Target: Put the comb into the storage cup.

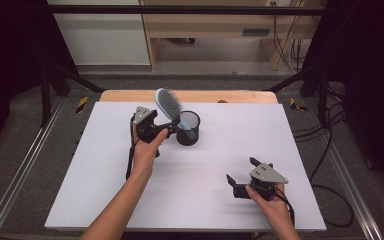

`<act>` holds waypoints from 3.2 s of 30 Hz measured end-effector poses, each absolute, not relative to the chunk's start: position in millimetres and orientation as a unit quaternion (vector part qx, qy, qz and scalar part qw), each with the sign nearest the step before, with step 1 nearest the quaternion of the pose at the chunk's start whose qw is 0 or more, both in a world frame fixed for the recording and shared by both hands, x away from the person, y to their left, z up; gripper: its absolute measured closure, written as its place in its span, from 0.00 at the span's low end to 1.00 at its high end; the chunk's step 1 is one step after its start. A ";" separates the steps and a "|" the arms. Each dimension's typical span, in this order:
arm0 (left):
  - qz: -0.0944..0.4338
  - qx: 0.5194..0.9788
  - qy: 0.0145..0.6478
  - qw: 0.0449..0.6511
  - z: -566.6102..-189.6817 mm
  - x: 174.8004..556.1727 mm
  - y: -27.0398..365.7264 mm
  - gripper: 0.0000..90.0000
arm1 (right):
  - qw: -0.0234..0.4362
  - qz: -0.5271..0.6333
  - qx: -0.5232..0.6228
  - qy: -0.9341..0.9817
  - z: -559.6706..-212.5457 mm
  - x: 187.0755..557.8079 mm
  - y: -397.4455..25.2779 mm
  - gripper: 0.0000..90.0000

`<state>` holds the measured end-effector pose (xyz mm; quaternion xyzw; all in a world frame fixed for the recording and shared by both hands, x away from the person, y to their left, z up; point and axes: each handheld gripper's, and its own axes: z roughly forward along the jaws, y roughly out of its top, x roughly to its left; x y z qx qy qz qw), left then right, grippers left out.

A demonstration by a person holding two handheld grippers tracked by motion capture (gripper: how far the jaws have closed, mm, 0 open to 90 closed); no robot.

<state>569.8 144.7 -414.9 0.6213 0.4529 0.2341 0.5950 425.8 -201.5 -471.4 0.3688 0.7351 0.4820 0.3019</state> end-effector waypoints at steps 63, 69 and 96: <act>0.263 0.654 0.406 0.581 -399.0 530.2 164.6 0.02 | 0.302 0.482 0.366 0.737 -470.9 425.5 -199.6 0.02; 0.266 0.652 0.405 0.584 -395.1 526.5 170.2 0.02 | 0.302 0.482 0.365 0.737 -470.7 425.2 -199.2 0.02; 0.295 0.651 0.405 0.571 -392.3 516.3 208.7 0.02 | 0.300 0.480 0.368 0.738 -471.1 425.6 -198.6 0.01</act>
